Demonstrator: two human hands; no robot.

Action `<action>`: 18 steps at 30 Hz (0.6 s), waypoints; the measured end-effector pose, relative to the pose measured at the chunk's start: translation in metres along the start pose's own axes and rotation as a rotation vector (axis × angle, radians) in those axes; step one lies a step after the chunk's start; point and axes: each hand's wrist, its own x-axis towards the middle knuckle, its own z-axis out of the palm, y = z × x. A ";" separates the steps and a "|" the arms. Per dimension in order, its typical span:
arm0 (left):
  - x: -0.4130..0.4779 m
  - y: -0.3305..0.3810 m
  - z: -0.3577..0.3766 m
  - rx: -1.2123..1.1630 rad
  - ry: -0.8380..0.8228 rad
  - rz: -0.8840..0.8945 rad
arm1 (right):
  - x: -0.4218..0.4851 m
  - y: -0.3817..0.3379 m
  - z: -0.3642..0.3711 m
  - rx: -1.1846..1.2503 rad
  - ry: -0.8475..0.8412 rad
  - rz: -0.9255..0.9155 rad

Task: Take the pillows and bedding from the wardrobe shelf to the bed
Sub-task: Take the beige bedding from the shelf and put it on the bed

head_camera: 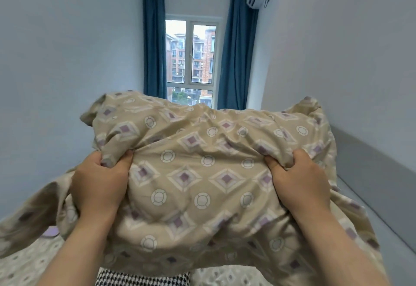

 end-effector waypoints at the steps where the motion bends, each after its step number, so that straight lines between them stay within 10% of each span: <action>1: -0.005 0.005 0.010 -0.006 -0.015 -0.003 | 0.005 0.009 -0.003 -0.014 0.002 0.014; 18: -0.148 0.056 0.239 0.098 -0.185 -0.096 | 0.114 0.262 -0.013 -0.105 -0.088 0.147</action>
